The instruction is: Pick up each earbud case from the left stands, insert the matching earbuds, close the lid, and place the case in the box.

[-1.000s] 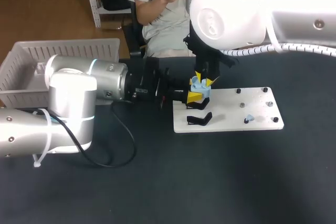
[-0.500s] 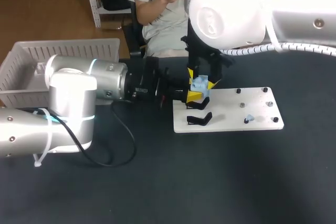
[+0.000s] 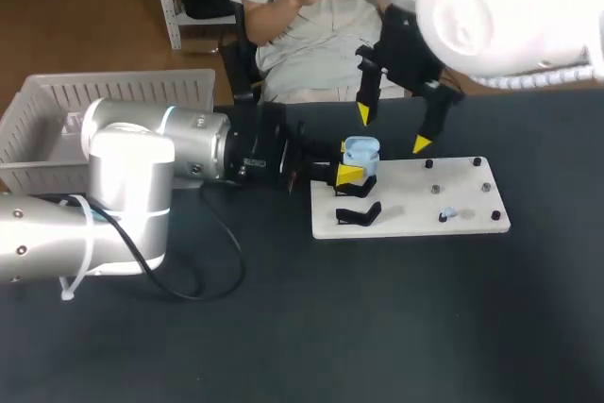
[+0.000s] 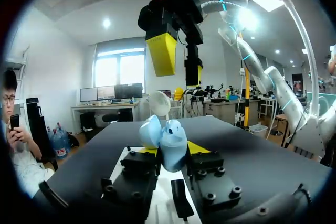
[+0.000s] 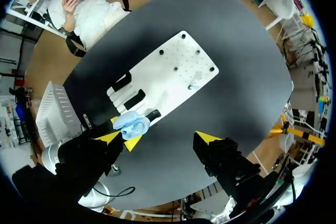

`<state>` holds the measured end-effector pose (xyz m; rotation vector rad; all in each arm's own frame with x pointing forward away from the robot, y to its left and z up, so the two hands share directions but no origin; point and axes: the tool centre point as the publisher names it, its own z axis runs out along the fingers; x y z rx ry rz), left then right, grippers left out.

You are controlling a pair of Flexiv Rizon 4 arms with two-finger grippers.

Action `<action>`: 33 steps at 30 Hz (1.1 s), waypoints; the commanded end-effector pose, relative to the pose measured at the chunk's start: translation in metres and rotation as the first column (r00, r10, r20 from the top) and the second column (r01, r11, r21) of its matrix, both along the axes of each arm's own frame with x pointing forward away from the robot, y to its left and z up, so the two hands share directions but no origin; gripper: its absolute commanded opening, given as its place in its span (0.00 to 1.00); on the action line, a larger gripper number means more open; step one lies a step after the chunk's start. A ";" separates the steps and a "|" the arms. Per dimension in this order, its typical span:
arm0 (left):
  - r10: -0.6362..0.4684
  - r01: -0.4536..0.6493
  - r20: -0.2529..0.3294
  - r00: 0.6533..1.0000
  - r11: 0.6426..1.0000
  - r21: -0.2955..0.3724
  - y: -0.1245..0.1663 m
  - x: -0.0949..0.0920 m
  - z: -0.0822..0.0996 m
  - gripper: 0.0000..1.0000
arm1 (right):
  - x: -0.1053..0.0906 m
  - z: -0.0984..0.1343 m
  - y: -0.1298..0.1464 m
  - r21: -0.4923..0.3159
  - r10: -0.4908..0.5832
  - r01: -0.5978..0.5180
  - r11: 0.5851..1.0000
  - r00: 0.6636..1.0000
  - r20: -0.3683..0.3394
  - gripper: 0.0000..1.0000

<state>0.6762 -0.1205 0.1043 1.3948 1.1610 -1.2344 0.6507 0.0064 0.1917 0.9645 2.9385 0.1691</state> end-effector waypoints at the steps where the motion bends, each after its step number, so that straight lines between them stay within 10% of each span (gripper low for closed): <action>1: 0.003 -0.003 0.001 1.000 1.000 0.001 0.000 0.000 0.000 0.00 | -0.031 -0.006 -0.031 0.116 0.076 -0.098 0.988 0.981 0.179 1.00; 10: 0.003 -0.003 0.001 1.000 1.000 0.001 0.000 0.000 0.000 0.00 | -0.033 -0.023 -0.061 0.004 0.295 -0.303 0.953 0.929 0.222 0.70; 15: 0.003 -0.003 0.001 1.000 1.000 0.001 0.000 0.000 0.000 0.00 | -0.031 -0.037 -0.074 -0.014 0.421 -0.428 0.904 0.884 0.202 0.63; 19: 0.003 -0.003 0.001 1.000 1.000 0.001 0.000 0.000 0.000 0.00 | -0.028 -0.048 -0.084 -0.021 0.501 -0.508 0.861 0.841 0.205 0.78; 33: 0.003 -0.003 0.001 1.000 1.000 0.001 0.000 0.000 0.000 0.00 | -0.028 -0.099 -0.094 -0.047 0.621 -0.623 0.781 0.766 0.164 0.43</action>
